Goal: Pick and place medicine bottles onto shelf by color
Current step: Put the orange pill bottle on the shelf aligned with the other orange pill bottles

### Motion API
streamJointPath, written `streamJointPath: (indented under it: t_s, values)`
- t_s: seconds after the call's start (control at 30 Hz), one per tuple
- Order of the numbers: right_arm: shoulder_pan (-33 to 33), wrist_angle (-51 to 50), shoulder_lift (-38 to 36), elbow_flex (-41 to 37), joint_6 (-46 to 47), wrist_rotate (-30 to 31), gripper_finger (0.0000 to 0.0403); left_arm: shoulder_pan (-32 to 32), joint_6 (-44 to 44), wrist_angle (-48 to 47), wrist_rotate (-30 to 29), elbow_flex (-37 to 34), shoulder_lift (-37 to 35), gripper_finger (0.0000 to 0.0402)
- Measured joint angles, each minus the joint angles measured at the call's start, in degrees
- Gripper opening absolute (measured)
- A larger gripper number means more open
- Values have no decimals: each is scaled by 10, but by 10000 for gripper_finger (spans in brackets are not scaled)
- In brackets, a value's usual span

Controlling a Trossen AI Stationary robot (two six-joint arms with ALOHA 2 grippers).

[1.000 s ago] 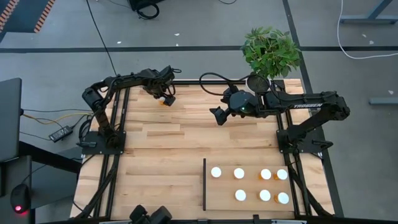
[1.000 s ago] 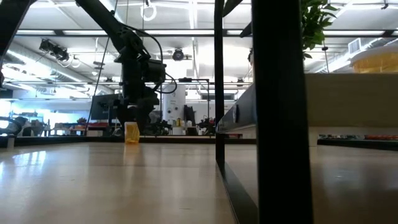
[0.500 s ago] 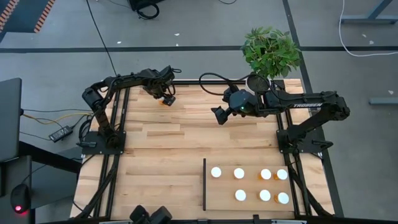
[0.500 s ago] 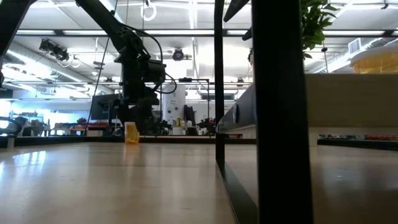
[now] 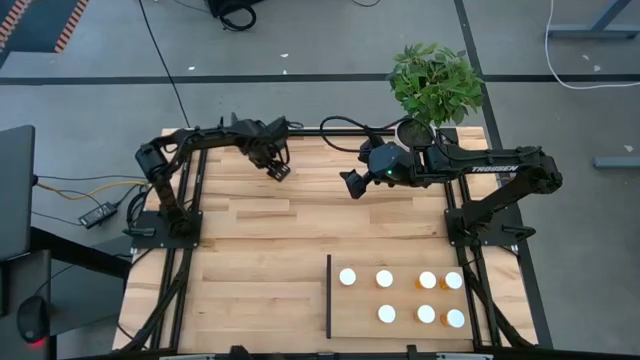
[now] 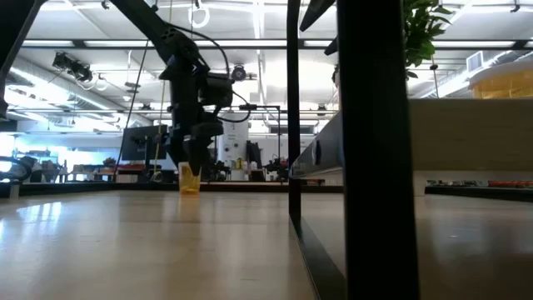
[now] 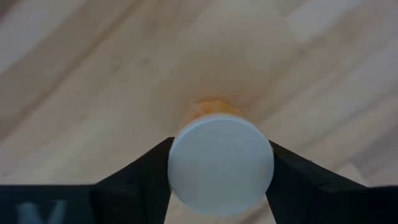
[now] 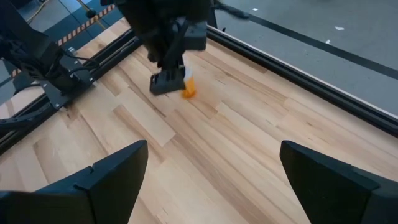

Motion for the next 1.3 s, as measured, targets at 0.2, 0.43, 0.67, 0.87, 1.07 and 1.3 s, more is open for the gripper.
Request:
streamJointPath:
  t_s: [0.2, 0.43, 0.67, 0.87, 1.07, 1.3]
  values:
    - [0, 0, 0, 0, -1, 0, 374, -76, -38, -3, 6, 2, 0, 247]
    - [0, -14, -1, 0, -4, -1, 374, -173, -109, 3, 19, 58, 0, 219]
    - [3, -107, -38, 0, 13, -73, 374, -250, -181, 17, 17, 109, 6, 217]
    - [21, -168, -119, -1, 50, -74, 374, -317, -214, 11, 29, 164, 53, 218]
    - [32, -183, -188, 0, 75, -69, 374, -366, -177, -61, 22, 319, 147, 217]
    - [36, -222, -202, 0, 112, -71, 374, -358, -101, -151, 7, 500, 248, 217]
